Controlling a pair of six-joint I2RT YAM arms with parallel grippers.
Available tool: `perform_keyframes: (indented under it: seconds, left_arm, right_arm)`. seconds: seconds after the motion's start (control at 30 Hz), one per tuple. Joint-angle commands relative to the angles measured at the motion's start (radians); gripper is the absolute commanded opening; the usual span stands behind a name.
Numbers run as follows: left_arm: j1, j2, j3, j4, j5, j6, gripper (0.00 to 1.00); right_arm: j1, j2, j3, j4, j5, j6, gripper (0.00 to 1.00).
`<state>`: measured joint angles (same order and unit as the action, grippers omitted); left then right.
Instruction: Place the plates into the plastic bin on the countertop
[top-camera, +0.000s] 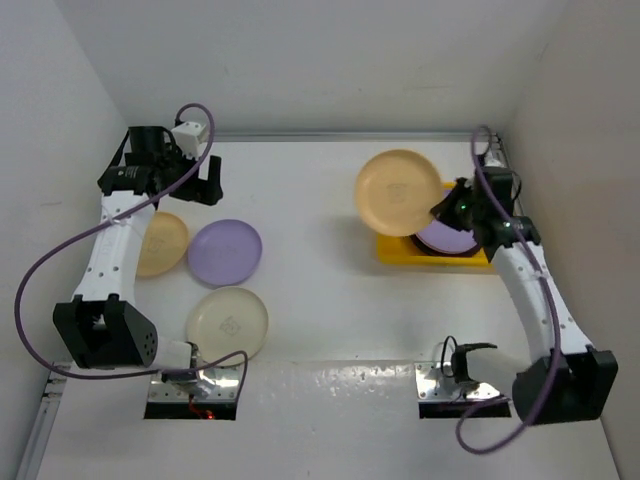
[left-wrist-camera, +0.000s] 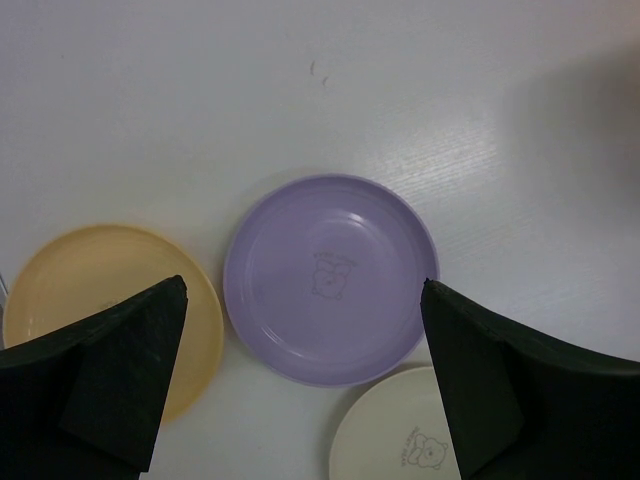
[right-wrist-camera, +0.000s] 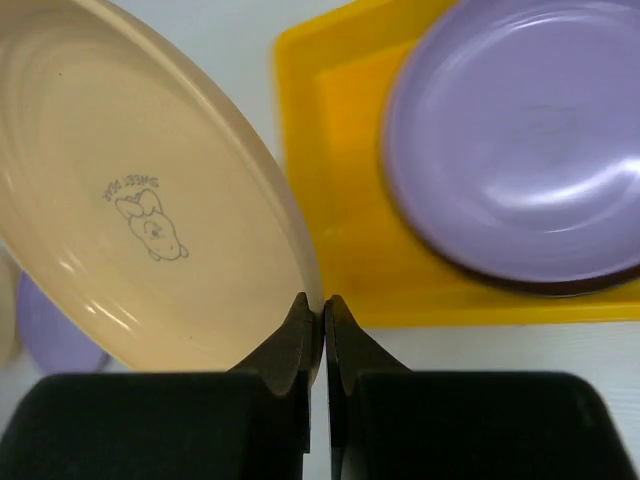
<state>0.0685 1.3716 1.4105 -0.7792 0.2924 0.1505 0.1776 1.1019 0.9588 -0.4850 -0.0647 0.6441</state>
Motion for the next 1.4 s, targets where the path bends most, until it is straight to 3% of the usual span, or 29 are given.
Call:
perform_keyframes:
  seconds: [0.0, 0.17, 0.4, 0.47, 0.63, 0.67, 0.9, 1.07, 1.3, 1.37]
  left_arm:
    - [0.020, 0.018, 0.068, 0.021, 0.014, 0.006, 1.00]
    - [0.030, 0.069, 0.104, 0.021, 0.014, 0.015, 1.00]
    - [0.048, 0.129, 0.056, -0.031, -0.039, 0.079, 1.00]
    - [0.048, 0.153, 0.033, -0.102, -0.058, 0.147, 0.96]
    - [0.057, 0.167, -0.138, -0.245, -0.114, 0.326, 0.83]
    - [0.057, 0.152, -0.177, -0.261, -0.114, 0.363, 0.83]
    - [0.024, 0.132, -0.455, -0.295, -0.164, 0.534, 0.84]
    - [0.014, 0.133, -0.579, -0.115, -0.251, 0.456, 0.77]
    - [0.005, 0.155, -0.644, 0.015, -0.135, 0.492, 0.45]
    - [0.005, 0.164, -0.644, 0.015, -0.122, 0.501, 0.27]
  right_arm:
    - [-0.262, 0.093, 0.015, -0.040, 0.060, 0.032, 0.00]
    - [-0.479, 0.229, 0.063, -0.026, 0.003, 0.055, 0.00]
    - [-0.537, 0.412, 0.147, -0.049, 0.051, 0.000, 0.03]
    - [-0.538, 0.444, 0.161, -0.053, 0.062, -0.011, 0.15]
    - [-0.530, 0.512, 0.246, -0.092, 0.034, -0.109, 0.71]
    - [-0.520, 0.533, 0.259, -0.104, 0.039, -0.115, 0.75]
    - [-0.419, 0.460, 0.322, -0.182, 0.161, -0.201, 0.81]
    - [-0.379, 0.379, 0.310, -0.182, 0.175, -0.202, 0.81]
    - [-0.345, 0.214, 0.241, -0.167, 0.175, -0.205, 0.81]
    - [-0.331, 0.191, 0.238, -0.190, 0.195, -0.216, 0.81]
